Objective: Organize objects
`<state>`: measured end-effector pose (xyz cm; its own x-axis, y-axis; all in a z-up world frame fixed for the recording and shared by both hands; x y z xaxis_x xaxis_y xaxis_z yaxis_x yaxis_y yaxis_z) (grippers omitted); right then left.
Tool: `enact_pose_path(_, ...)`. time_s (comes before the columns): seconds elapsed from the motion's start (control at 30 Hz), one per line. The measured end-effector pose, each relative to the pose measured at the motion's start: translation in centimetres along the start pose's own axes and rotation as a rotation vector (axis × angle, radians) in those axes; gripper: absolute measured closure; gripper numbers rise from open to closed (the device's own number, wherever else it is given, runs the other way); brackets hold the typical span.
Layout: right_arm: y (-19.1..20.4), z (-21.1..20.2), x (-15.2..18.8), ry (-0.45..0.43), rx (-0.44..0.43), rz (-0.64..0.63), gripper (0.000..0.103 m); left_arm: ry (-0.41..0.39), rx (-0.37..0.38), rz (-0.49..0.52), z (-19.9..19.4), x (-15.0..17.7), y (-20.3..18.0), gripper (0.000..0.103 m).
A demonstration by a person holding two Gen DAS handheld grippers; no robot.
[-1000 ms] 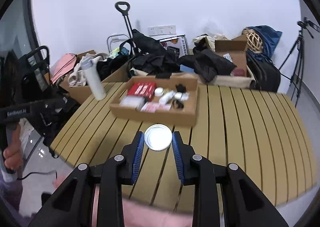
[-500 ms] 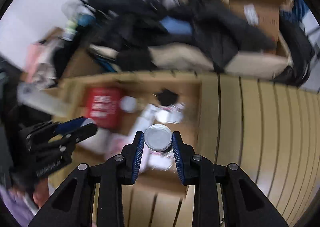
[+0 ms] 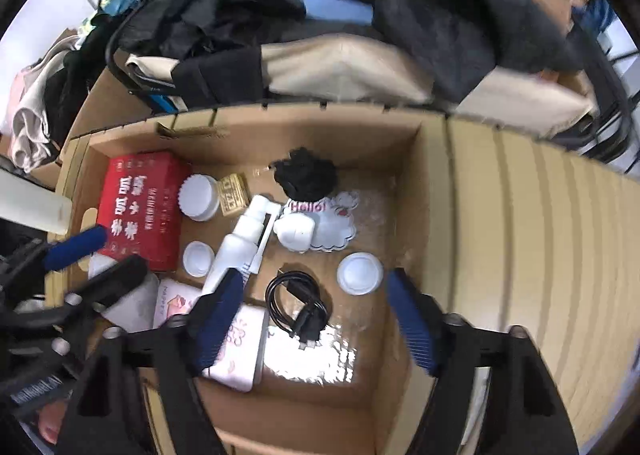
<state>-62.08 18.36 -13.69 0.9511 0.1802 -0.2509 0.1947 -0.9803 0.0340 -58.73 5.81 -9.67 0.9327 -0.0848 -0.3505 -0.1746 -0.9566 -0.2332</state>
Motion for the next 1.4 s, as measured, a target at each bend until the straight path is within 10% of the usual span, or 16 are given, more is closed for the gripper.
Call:
enact_pose_path(0.2,-0.9,-9.3,3.3,-0.063,-0.079,-0.023,0.023,-0.026,-0.059,0.022,-9.5,3.3,2.9,0.001)
enact_pose_path(0.67,-1.7,-19.3,14.4,-0.208,-0.08,-0.002,0.022,-0.236,-0.211,0.012,-22.4,14.5,3.3,0.0)
enact_pose_path(1.13,0.5,-22.2,37.0,-0.412,-0.081,-0.042,0.022,-0.444,-0.33,0.121,-26.5,33.4,-0.6,0.0)
enact_pose_path(1.4,1.4,-24.8,48.9,-0.584,-0.05,0.064,0.022,-0.531,-0.186,0.06,-28.4,45.0,-2.9,0.0)
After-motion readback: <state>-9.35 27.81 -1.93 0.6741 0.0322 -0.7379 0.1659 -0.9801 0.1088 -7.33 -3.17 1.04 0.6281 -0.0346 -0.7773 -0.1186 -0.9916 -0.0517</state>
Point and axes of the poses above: each gripper's, at about its wrist camera, not at the fingertips, and z roughly the way its jaws point, y to its left, x to its underside, the point moved 1 cm from there along z, roughly the way its jaws point, and after that the axes turned 4 degrees about x, right-handed, at the moved point
